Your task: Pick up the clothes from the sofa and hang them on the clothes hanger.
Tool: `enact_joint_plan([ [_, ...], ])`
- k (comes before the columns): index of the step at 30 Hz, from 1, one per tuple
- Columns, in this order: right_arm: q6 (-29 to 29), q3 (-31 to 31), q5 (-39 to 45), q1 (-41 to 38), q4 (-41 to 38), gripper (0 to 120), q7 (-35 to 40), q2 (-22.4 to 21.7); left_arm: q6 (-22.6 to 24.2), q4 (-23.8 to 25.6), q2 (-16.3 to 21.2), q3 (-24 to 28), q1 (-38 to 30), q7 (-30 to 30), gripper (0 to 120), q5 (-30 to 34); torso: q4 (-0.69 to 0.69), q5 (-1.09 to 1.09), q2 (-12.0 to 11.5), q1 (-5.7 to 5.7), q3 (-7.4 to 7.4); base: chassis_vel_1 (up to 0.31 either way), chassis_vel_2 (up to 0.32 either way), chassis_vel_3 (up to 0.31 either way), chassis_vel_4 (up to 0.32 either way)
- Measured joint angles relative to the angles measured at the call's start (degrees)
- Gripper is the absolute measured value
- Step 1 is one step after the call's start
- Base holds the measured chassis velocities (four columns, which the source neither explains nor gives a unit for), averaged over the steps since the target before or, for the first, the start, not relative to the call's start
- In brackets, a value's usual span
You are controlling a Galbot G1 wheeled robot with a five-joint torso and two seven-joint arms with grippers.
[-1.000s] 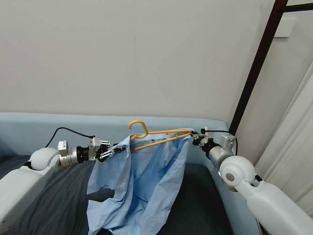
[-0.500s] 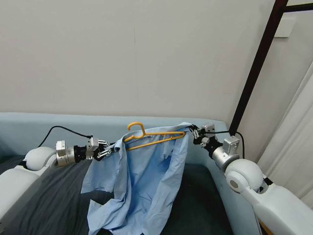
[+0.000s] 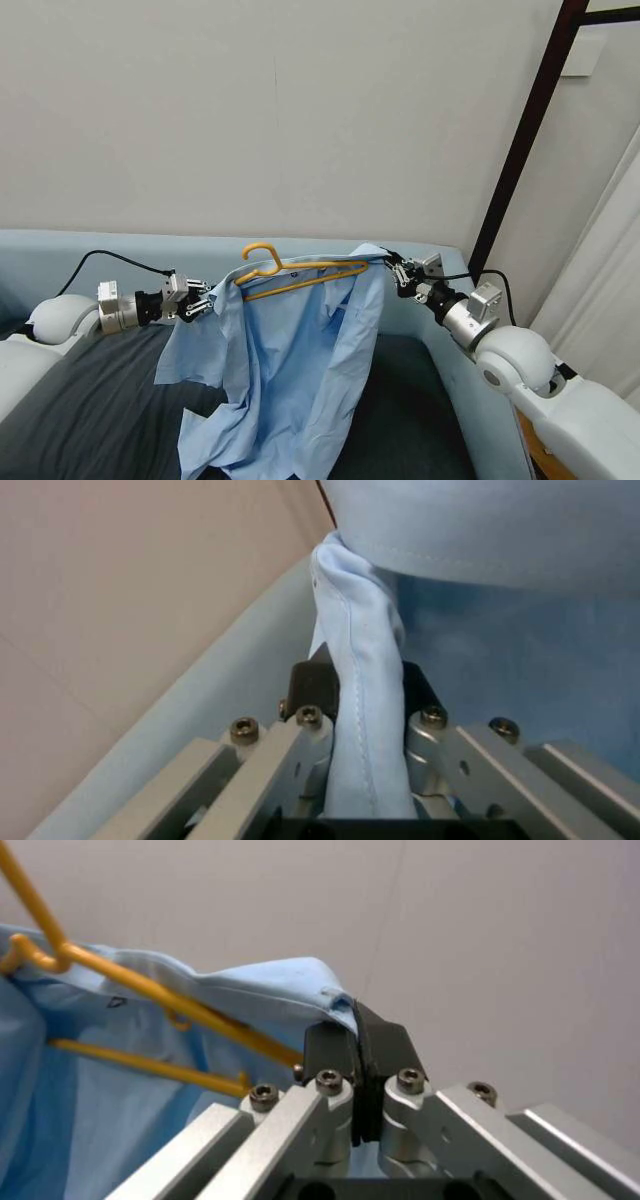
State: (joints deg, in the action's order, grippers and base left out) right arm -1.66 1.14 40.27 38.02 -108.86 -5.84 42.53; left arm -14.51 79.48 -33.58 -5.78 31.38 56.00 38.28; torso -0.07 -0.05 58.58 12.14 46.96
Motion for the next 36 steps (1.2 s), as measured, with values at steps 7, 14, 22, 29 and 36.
enact_joint_plan([
  [7, 3.68, -0.23, -5.4, -0.66, 3.85, 0, -5.81, -1.33, 0.47, 0.54, 0.1, -0.02, 0.0, -0.27, 7, 0.01, -0.01, 0.0, 0.0, 0.0, 0.0, 0.0, 0.0, 0.0, 0.0],
  [14, 5.62, -1.88, -0.97, -2.19, 4.25, 0, -6.48, -1.25, 0.72, 0.73, -0.77, 0.33, 1.22, -0.35, 7, -2.35, 0.01, 0.0, 0.0, 0.0, 0.0, 0.0, 0.0, 0.0, 0.0],
  [22, 5.04, -4.27, 9.86, -2.96, -0.83, 0, -3.94, -0.08, 0.72, -1.31, -3.56, 1.1, 1.62, -1.35, 7, -6.68, -0.01, -0.01, 0.0, 0.0, 0.0, 0.0, 0.0, 0.0, 0.0],
  [29, 2.63, -4.82, 13.97, -2.67, -4.35, 0, 0.41, 0.07, 0.88, -3.26, -4.46, 1.34, 0.8, -2.73, 7, -9.31, -0.01, -0.01, -0.01, 0.0, 0.0, 0.0, 0.0, 0.0, 0.0],
  [36, 6.0, -8.56, 8.41, -1.45, -3.18, 0, -0.84, 1.69, 1.83, -2.06, -5.93, 1.76, 1.99, -4.25, 7, -8.01, 0.0, 0.0, 0.0, 0.0, 0.0, 0.0, 0.0, 0.0, 0.0],
])
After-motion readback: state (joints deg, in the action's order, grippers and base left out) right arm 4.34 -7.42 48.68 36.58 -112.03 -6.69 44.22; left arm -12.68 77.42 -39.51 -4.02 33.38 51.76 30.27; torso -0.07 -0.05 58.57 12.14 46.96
